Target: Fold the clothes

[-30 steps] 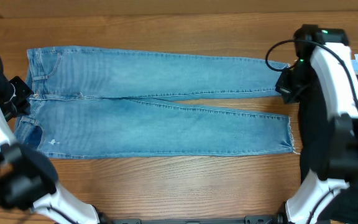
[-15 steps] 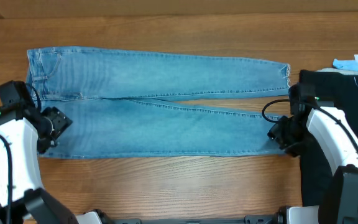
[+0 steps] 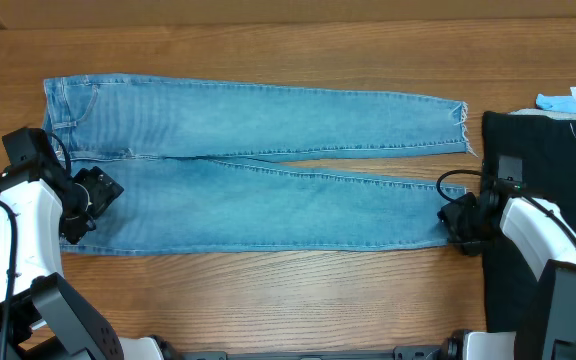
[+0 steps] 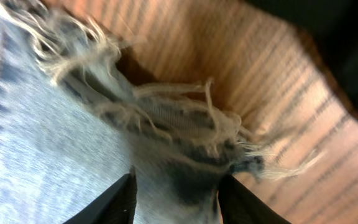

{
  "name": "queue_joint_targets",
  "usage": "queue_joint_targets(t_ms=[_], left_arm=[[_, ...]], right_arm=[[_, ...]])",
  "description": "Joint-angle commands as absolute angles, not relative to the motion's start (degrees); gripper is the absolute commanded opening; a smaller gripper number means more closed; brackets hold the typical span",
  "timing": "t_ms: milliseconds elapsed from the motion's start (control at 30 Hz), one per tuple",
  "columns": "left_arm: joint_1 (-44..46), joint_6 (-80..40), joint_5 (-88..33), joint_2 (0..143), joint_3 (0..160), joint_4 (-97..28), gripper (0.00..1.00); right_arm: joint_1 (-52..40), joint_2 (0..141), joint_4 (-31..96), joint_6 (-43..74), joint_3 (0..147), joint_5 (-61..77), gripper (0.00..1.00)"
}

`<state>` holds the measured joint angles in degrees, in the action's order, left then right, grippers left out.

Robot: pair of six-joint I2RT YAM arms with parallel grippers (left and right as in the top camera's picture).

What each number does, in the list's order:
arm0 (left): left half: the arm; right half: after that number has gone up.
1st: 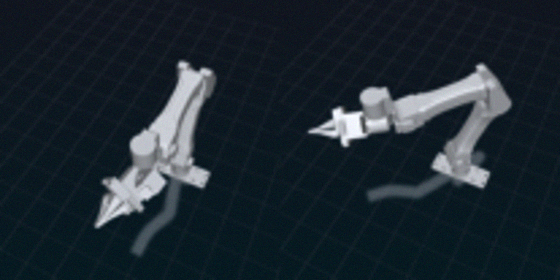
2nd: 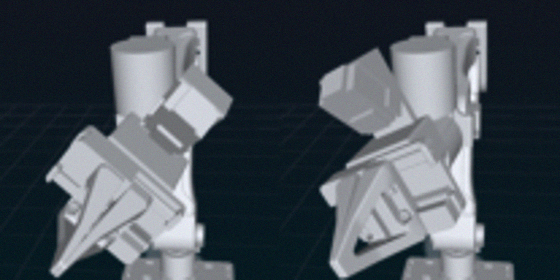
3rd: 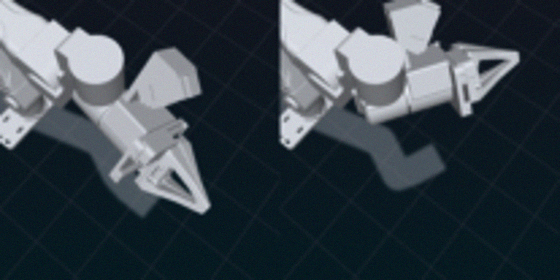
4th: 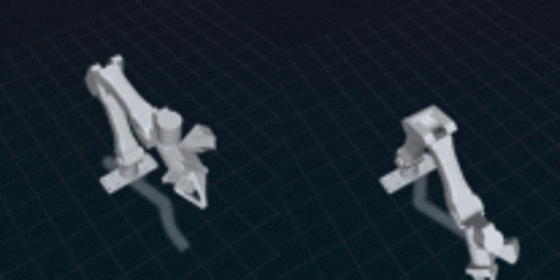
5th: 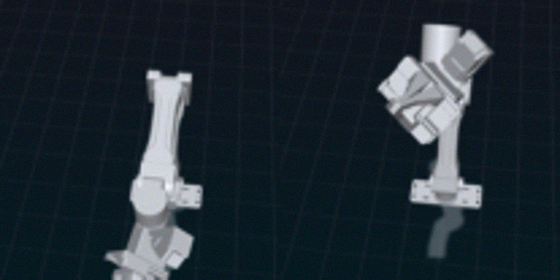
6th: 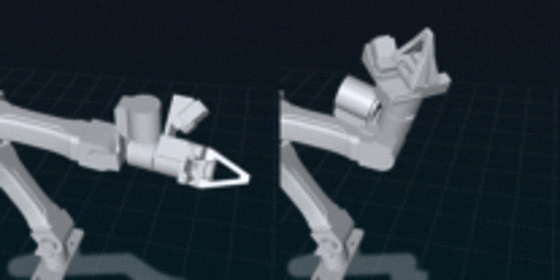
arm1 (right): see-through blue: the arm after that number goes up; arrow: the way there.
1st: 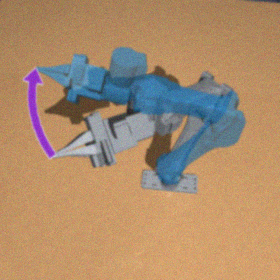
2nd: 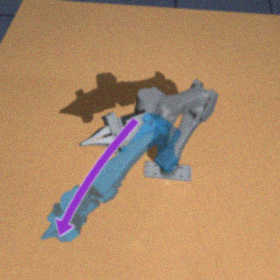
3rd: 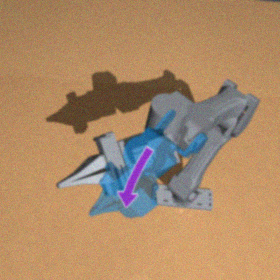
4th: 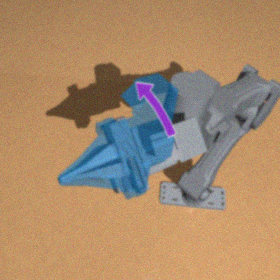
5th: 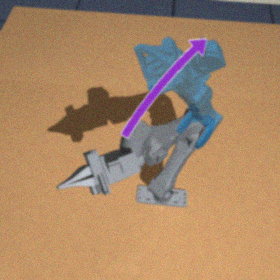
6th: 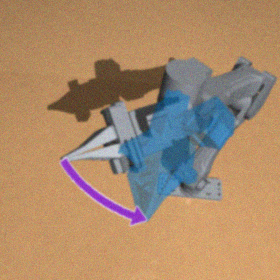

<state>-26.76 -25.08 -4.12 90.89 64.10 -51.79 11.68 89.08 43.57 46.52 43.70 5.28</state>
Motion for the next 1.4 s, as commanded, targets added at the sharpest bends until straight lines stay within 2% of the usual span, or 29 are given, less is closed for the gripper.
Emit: queue_joint_targets(t_ms=[0, 167, 300, 367, 400, 433, 467, 600, 667, 767, 867, 1000, 1100, 1233, 1367], left_arm=[[-27.0, -24.4, -4.5, 90.6, 64.0, -52.2, 0.85], [-27.0, -24.4, -4.5, 90.6, 64.0, -52.2, 0.85], [-27.0, -24.4, -4.5, 90.6, 64.0, -52.2, 0.85], [-27.0, -24.4, -4.5, 90.6, 64.0, -52.2, 0.85], [-27.0, -24.4, -4.5, 90.6, 64.0, -52.2, 0.85], [-27.0, -24.4, -4.4, 90.6, 64.0, -52.2, 0.84], [-27.0, -24.4, -4.0, 90.6, 64.0, -52.3, 0.84], [-27.6, -26.6, 0.6, 90.3, 66.0, -55.4, 0.77], [-29.8, -28.2, 2.5, 90.1, 66.2, -55.7, 0.79], [-40.8, -29.6, 1.1, 90.4, 66.0, -55.2, 0.83], [-47.8, -26.7, -4.0, 91.8, 65.6, -48.8, 0.76], [-48.0, -22.8, -3.6, 95.1, 65.6, -41.5, 0.76], [-48.0, -22.7, -3.7, 101.4, 65.6, -40.9, 0.68], [-48.0, -22.0, -2.3, 107.6, 65.6, -38.7, 0.66], [-48.0, -22.0, -0.9, 108.3, 65.6, -38.0, 0.58]], right_arm=[[11.8, 88.7, 47.1, 46.7, 42.7, 1.6, 0.54], [11.8, 88.7, 49.1, 46.7, 42.7, 2.1, 0.56], [11.8, 88.7, 39.0, 48.5, 37.9, 4.7, 0.53], [11.8, 88.7, 34.6, 48.5, 35.3, 6.3, 0.41], [11.8, 88.7, 34.5, 48.2, 35.2, 6.0, 0.22], [11.8, 88.7, 34.7, 48.0, 35.4, 5.2, 0.10], [11.8, 88.7, 34.7, 48.0, 35.4, 5.0, 0.08], [11.8, 88.7, 34.7, 47.5, 35.4, 4.6, 0.08], [11.8, 88.7, 34.7, 47.5, 35.4, 4.6, 0.09], [11.8, 88.7, 34.5, 46.0, 35.4, 4.6, 0.09], [11.8, 88.7, 33.3, 45.9, 35.4, 4.6, 0.09], [11.8, 88.7, 33.1, 45.1, 35.4, 4.6, 0.09], [11.8, 88.7, 32.3, 45.1, 35.4, 4.6, 0.09], [11.8, 88.7, 32.2, 45.1, 35.4, 4.6, 0.09], [11.8, 88.7, 32.2, 44.9, 35.4, 3.5, 0.08]])
